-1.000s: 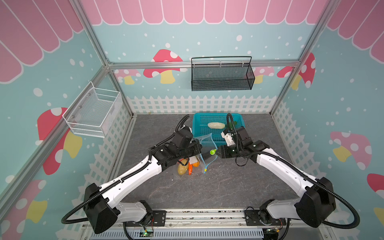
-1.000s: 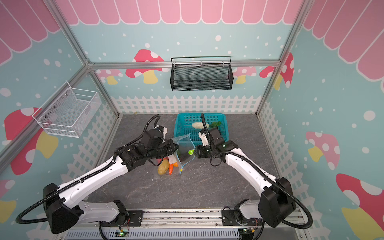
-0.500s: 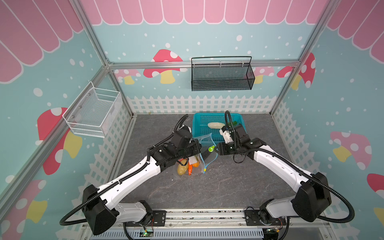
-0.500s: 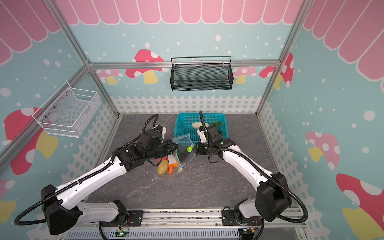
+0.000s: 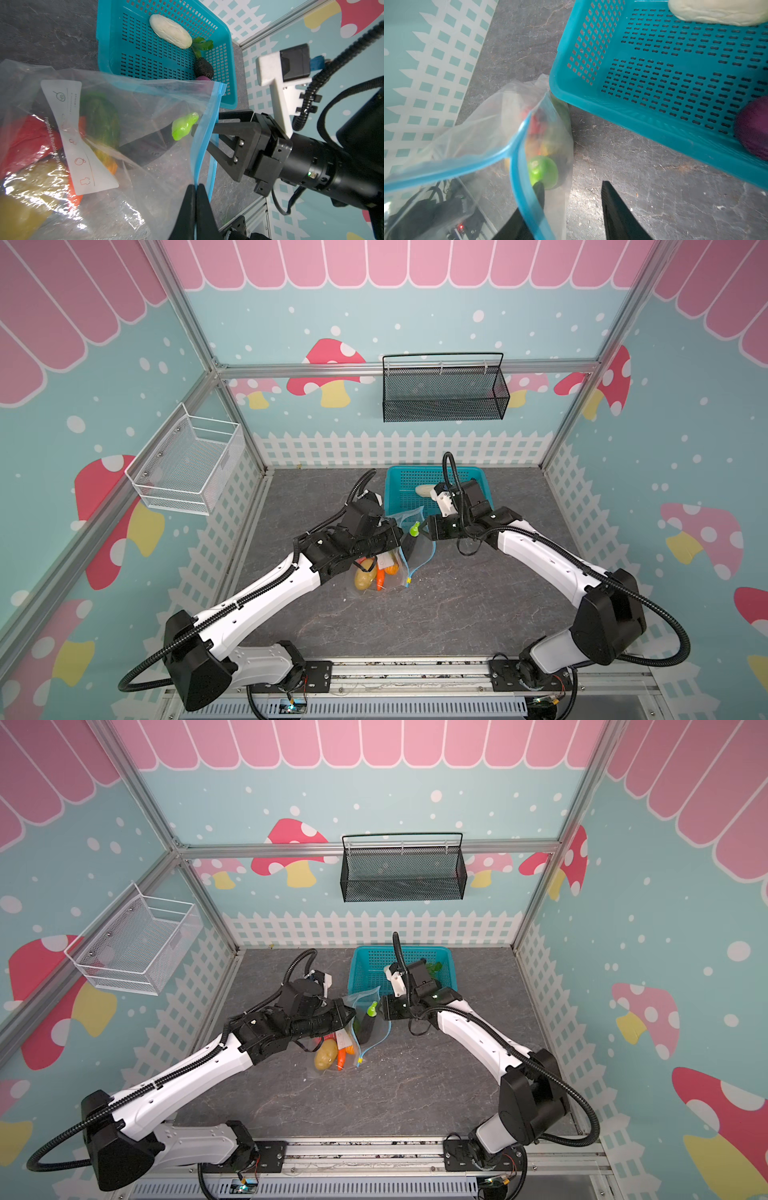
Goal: Place the food in the zip-top bag and seal the zipper
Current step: 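Raise the right gripper and move it to the bag's blue zipper edge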
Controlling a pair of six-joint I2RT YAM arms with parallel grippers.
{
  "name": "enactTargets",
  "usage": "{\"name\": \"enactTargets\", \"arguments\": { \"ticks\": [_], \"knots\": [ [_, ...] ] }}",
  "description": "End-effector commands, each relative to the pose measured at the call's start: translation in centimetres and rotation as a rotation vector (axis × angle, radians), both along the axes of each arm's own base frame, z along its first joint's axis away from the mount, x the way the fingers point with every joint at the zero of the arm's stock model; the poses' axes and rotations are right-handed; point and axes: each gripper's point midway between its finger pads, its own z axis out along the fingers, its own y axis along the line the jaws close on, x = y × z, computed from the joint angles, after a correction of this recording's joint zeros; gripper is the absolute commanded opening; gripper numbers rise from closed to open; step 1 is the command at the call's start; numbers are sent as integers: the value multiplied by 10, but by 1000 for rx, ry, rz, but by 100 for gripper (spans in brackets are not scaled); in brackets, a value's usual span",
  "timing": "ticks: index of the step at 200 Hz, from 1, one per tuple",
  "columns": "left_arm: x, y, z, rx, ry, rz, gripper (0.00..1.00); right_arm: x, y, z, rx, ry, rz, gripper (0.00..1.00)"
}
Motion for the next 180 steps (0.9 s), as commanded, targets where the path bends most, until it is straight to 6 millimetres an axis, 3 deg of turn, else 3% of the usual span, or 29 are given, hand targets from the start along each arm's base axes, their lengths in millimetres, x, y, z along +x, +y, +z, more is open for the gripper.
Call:
{"name": "enactTargets", "arguments": {
  "ticks": [1,43,133,180],
  "knots": [
    [0,8,6,-5,-11,27,0,5,12,7,30,-11,23,48],
    [0,8,4,-1,-9,30,0,12,20,-4,33,5,30,47],
    [0,12,3,8,-13,43,0,22,27,-1,57,-4,19,48],
    [1,17,6,15,-22,60,0,29,41,0,81,9,47,47]
  ]
}}
